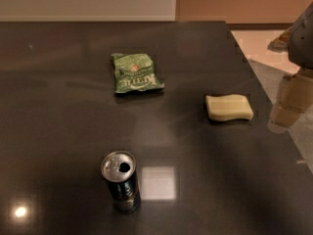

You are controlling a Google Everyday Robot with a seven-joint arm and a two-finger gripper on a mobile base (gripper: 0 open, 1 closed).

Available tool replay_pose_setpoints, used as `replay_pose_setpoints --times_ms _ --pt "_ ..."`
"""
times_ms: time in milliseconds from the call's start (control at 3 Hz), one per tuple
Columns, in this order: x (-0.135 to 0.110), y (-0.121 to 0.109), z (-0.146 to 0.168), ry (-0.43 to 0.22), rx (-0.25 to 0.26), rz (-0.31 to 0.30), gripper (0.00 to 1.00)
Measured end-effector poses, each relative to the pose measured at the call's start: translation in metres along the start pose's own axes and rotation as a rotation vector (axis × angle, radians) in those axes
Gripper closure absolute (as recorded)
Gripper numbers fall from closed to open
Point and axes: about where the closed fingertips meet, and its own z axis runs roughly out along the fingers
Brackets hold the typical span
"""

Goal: Move redbull can near green jalapeno chip bag

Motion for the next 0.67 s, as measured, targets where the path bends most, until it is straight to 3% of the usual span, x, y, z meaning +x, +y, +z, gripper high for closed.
replay_pose_setpoints --times_ms 333,667 --pt "0.000 0.000 0.000 0.000 0.000 0.000 0.00" --pt "-0.019 0.004 0.003 -0.037 -0.045 -0.047 0.00"
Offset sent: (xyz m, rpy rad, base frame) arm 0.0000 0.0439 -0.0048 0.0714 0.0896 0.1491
